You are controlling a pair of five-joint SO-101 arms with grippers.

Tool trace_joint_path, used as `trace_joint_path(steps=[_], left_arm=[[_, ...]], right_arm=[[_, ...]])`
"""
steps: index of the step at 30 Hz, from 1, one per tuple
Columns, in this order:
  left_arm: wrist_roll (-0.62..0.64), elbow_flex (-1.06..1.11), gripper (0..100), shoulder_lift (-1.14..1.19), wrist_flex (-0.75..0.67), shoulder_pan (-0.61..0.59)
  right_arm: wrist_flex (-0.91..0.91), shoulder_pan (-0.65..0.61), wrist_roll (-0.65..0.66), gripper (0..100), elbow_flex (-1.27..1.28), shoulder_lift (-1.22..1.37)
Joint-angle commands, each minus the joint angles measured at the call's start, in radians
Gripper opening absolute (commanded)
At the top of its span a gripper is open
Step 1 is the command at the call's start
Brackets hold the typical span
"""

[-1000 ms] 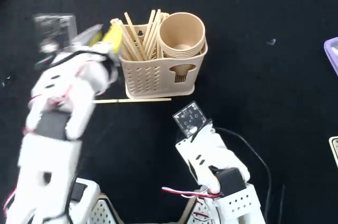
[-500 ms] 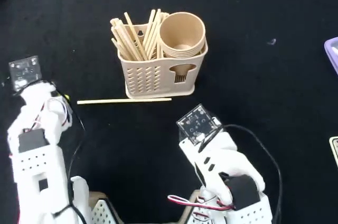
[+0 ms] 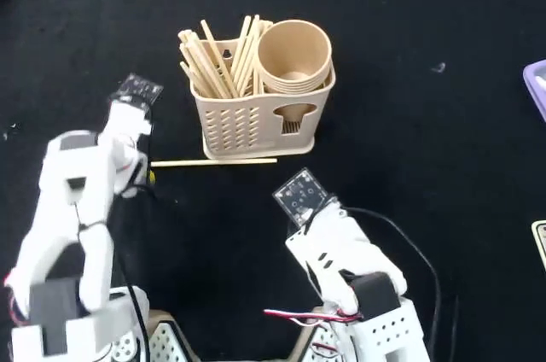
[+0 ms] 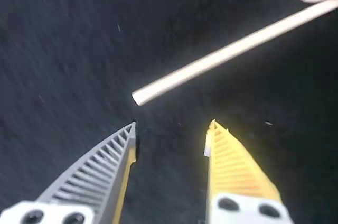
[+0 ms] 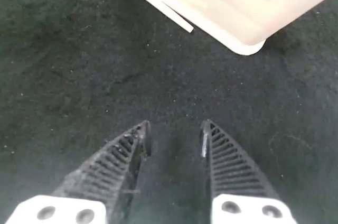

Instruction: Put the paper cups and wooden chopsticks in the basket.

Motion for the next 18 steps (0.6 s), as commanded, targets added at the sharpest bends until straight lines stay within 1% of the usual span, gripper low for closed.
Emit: trace_joint_path(steps=[1, 4, 7, 9, 11, 13, 16, 18], left_arm=[[-0.118, -0.171, 21, 0.078, -0.012, 0.028], [-0.193, -0.262, 21, 0.146, -0.023, 0.042], [-0.302, -0.314, 21, 0.238, -0.011, 0.067], [-0.354, -0.337, 21, 0.292, 0.026, 0.084], [-0.387, -0.361, 21, 0.334, 0.060, 0.093], [-0.416, -0.375, 19, 0.358, 0.080, 0.093], [-0.477, -0.367, 17, 0.368, 0.081, 0.087], [-0.468, -0.367, 17, 0.370, 0.077, 0.074]], right_arm=[[-0.020, 0.014, 0.012, 15.9, -0.002, -0.082], [-0.026, 0.014, 0.014, 15.9, 0.010, -0.082], [-0.026, 0.014, 0.012, 15.9, 0.012, -0.082], [-0.026, 0.014, 0.012, 15.9, 0.013, -0.082], [-0.026, 0.014, 0.012, 15.9, 0.013, -0.082], [-0.032, 0.014, 0.012, 15.9, 0.015, -0.082], [-0.043, 0.017, 0.012, 15.9, 0.018, -0.082], [-0.043, 0.015, 0.012, 15.9, 0.018, -0.082]])
